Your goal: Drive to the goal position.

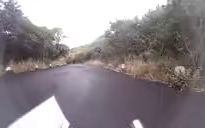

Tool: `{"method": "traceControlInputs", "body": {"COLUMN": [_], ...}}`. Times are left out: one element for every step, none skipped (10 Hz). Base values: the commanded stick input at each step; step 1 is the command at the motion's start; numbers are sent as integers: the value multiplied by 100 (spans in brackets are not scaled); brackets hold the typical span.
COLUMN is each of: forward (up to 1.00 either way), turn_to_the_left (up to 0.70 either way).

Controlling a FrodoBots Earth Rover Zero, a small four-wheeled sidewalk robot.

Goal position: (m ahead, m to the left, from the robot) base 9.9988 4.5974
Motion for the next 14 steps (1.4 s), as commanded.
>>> {"method": "traceControlInputs", "body": {"forward": [100, 100, 100, 100, 100, 100, 100, 100, 100, 100, 100, 100, 100, 100], "turn_to_the_left": [0, 0, 0, 0, 0, 0, 0, 0, 0, 0, 0, 0, 0, 0]}}
